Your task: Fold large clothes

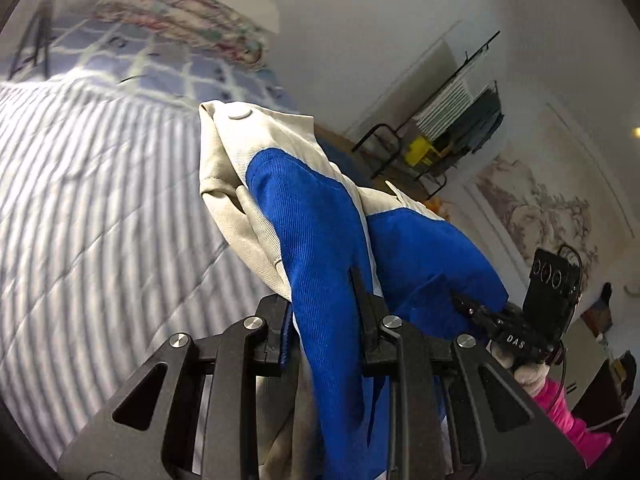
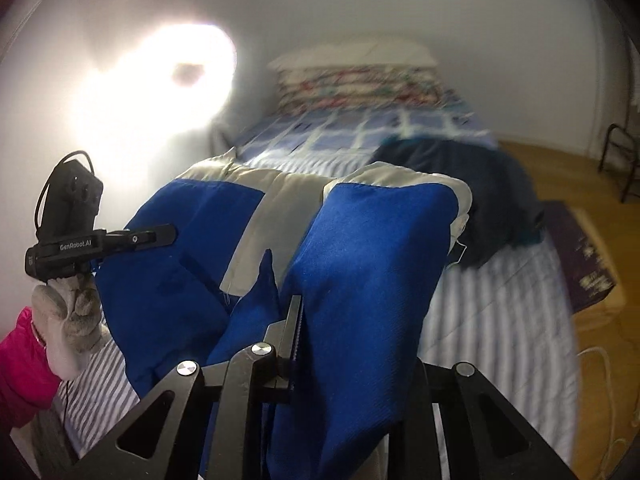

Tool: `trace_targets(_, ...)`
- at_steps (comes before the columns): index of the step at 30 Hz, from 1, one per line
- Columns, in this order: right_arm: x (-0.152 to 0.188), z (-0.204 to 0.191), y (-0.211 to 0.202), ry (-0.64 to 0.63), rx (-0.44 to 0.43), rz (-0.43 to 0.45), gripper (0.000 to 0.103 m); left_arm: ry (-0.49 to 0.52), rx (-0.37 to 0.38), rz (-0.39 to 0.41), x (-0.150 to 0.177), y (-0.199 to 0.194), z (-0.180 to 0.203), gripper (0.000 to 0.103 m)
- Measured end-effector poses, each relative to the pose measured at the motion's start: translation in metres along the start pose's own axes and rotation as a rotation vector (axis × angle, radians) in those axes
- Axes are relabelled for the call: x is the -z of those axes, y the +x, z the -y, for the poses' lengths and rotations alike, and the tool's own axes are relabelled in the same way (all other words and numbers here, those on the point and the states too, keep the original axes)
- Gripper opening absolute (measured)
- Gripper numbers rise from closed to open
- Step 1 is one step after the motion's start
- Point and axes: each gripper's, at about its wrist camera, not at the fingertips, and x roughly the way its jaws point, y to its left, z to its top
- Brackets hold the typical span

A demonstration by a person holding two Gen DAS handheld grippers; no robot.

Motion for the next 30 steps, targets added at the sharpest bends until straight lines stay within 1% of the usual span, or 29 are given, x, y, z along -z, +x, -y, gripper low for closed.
trace_targets(3, -0.031, 0.027, -0.002, -0.010, 0.058, 0.043, 0.019, 0.051, 0.000, 0.027, -0.035, 0.033, 0.018, 0.022)
trace_targets(4, -0.043, 0.036, -0.001, -0.018, 0.093, 0.057, 0.019, 0.066, -0.004, 0.034, -0.045, 0.043, 0.024, 0.022)
trace_targets(8, -0.078, 0.063, 0.012, -0.018, 0.168, 0.099, 0.019, 0.104, -0.018, 0.072, -0.079, 0.078, 0.047, 0.022)
trace_targets(12, -0.108, 0.074, 0.025, -0.046, 0.233, 0.123, 0.019, 0.120, -0.034, 0.100, -0.099, 0.101, 0.057, 0.022)
trace_targets(15, -0.126, 0.086, 0.041, -0.040, 0.263, 0.137, 0.019, 0.098, -0.047, 0.124, -0.114, 0.116, 0.056, 0.022)
trace_targets(19, -0.142, 0.095, 0.060, -0.068, 0.315, 0.149, 0.019, 0.115, -0.110, 0.166, -0.129, 0.142, 0.058, 0.022)
trace_targets(21, -0.148, 0.106, 0.075, -0.055, 0.351, 0.155, 0.019, 0.075, -0.156, 0.153, -0.133, 0.162, 0.049, 0.025)
trace_targets(22, -0.150, 0.115, 0.088, -0.028, 0.375, 0.143, 0.020, 0.053, -0.206, 0.113, -0.133, 0.177, 0.040, 0.028)
trace_targets(23, -0.151, 0.123, 0.101, -0.007, 0.388, 0.122, 0.022, 0.036, -0.266, 0.050, -0.131, 0.193, 0.030, 0.031)
trace_targets(24, -0.150, 0.133, 0.119, 0.020, 0.414, 0.080, 0.023, 0.031, -0.309, 0.000, -0.129, 0.206, 0.022, 0.031)
trace_targets(25, -0.149, 0.141, 0.138, 0.043, 0.443, 0.028, 0.025, 0.023, -0.369, -0.043, -0.125, 0.218, 0.010, 0.032)
trace_targets(26, -0.145, 0.149, 0.155, 0.059, 0.487, -0.024, 0.028, 0.015, -0.415, -0.064, -0.120, 0.225, -0.001, 0.034)
trace_targets(27, -0.143, 0.157, 0.168, 0.074, 0.519, -0.064, 0.031, 0.003, -0.415, -0.065, -0.117, 0.227, -0.012, 0.037)
trace_targets(28, -0.139, 0.167, 0.179, 0.101, 0.517, -0.102, 0.036, -0.011, -0.398, -0.061, -0.117, 0.228, -0.019, 0.042)
trace_targets(29, -0.136, 0.178, 0.185, 0.139, 0.495, -0.118, 0.039, -0.008, -0.391, -0.060, -0.116, 0.230, -0.022, 0.045)
trace_targets(30, -0.134, 0.184, 0.187, 0.165, 0.483, -0.118, 0.041, 0.037, -0.410, -0.067, -0.116, 0.234, -0.020, 0.046)
